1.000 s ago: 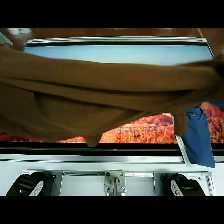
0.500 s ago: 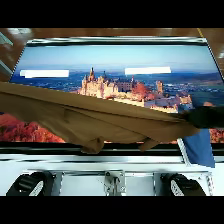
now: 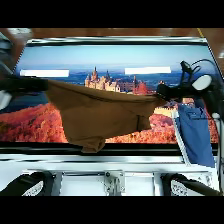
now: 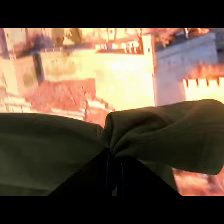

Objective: Fold the shirts.

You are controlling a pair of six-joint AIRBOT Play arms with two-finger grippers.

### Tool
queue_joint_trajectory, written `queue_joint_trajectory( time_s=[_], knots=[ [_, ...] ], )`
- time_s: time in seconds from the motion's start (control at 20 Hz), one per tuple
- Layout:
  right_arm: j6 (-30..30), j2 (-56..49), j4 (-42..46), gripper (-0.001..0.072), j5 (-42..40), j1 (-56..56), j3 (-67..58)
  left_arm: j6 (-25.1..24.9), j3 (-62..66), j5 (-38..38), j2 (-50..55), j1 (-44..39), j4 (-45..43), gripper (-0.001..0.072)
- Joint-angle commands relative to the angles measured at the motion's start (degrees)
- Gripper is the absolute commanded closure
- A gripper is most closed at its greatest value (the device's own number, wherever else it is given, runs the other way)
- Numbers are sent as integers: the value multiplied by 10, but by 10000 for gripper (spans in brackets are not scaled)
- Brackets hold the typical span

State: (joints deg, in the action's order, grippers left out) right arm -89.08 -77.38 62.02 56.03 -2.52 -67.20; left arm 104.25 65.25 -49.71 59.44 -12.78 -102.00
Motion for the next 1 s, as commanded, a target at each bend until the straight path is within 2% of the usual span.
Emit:
queue_joint_trajectory(
  time_s=[0.0, 0.05, 0.1, 0.15, 0.2, 0.25, 0.3, 0.35, 0.5, 0.55, 0.6, 0.75, 0.95],
  knots=[
    [2, -93, -82, 632, -87, 2, 3, 16, -2, 11, 149, 0, 76, 665],
    [2, -102, -81, 632, -86, 6, 3, 16, -2, 11, 174, 0, 99, 665],
    [2, -106, -82, 513, -86, 9, 3, 16, -2, 11, 194, 0, 123, 664],
    [4, -106, -82, 253, -86, 8, 3, 15, -1, 5, 204, 0, 139, 647],
    [18, -102, -81, 115, -80, 8, 2, 15, 2, -14, 207, 0, 142, 511],
    [34, -95, -75, 116, -63, 3, -3, 15, 7, -43, 206, 3, 134, 335],
    [54, -83, -68, 116, -40, -7, -9, 15, 19, -98, 205, 12, 120, 241],
    [71, -71, -54, 116, -12, -19, -15, 13, 31, -161, 205, 30, 108, 239],
    [83, -20, 52, 116, 92, -78, -24, -97, 34, -283, 179, 103, 156, 225],
    [84, -7, 88, 116, 141, -105, -23, -121, 23, -308, 162, 133, 191, 46],
    [90, -1, 108, 116, 179, -132, -24, -129, 5, -324, 146, 162, 227, -9],
    [123, 0, 84, 116, 249, -207, -8, -156, -114, -327, 92, 228, 319, -9],
    [148, 0, -17, 115, 233, -242, 62, -189, -293, -224, 63, 237, 442, -9]
  ],
)
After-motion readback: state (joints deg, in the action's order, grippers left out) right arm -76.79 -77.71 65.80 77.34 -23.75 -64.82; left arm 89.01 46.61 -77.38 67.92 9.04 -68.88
